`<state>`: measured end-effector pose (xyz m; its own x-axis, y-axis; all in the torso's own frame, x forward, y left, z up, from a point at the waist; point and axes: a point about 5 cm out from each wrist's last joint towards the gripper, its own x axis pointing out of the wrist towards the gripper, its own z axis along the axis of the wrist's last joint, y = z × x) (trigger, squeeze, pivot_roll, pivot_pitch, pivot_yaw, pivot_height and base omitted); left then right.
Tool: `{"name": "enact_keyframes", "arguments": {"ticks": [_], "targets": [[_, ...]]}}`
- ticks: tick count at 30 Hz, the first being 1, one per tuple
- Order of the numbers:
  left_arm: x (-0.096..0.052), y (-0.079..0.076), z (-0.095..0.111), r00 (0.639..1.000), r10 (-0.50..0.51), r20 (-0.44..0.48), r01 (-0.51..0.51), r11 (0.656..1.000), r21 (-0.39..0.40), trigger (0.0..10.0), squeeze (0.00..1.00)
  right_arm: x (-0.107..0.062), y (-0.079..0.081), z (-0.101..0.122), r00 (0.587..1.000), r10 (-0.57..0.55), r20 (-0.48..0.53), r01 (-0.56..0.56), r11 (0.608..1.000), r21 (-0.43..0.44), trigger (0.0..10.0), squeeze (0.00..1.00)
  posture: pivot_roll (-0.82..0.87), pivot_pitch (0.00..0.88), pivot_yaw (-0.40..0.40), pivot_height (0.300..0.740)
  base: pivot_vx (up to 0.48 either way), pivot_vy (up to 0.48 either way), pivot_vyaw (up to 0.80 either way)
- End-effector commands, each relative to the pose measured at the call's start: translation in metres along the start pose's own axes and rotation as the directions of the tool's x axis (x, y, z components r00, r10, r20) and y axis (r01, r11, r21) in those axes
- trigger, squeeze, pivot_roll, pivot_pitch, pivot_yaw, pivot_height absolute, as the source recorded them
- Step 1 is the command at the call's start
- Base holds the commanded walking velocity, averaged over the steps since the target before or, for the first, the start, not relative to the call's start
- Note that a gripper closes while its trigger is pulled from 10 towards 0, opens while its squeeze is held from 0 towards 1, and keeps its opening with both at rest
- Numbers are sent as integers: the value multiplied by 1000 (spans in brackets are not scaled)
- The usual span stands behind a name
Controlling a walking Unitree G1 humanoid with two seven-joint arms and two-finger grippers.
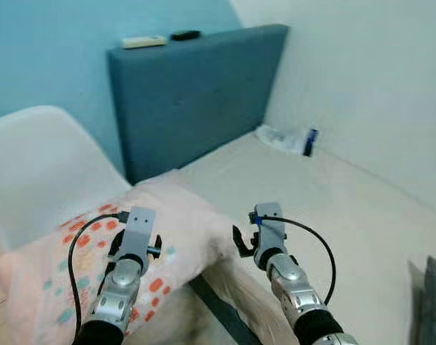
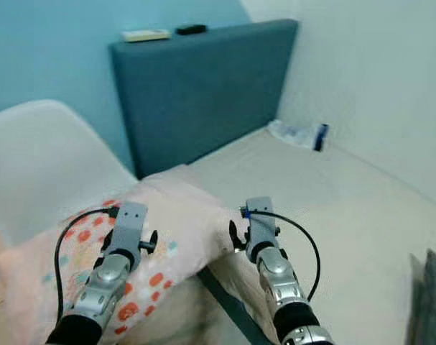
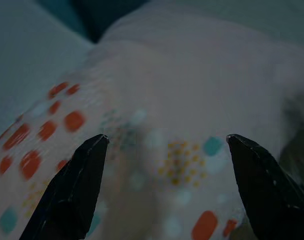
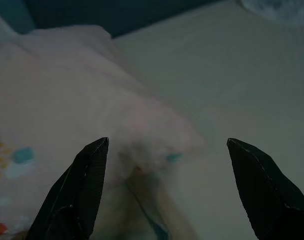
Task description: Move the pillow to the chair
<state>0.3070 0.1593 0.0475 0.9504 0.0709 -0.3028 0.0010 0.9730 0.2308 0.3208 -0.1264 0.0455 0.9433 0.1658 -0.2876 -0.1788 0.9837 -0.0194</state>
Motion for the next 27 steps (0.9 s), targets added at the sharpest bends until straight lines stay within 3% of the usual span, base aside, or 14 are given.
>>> {"name": "enact_keyframes", "arguments": {"ticks": [1, 27], "targets": [[-1, -3, -7, 999, -17, -31, 17, 1000, 10, 10000, 0, -1, -4, -3, 1000, -18, -19, 18, 1000, 10, 10000, 0, -14, 70, -42, 712, 0, 0, -800], [2, -5, -5, 999, -40, -28, 40, 999, 13, 10000, 0, -7, -15, -10, 997, -70, -34, 71, 997, 20, 10000, 0, -21, 68, -29, 712, 0, 0, -800]]}}
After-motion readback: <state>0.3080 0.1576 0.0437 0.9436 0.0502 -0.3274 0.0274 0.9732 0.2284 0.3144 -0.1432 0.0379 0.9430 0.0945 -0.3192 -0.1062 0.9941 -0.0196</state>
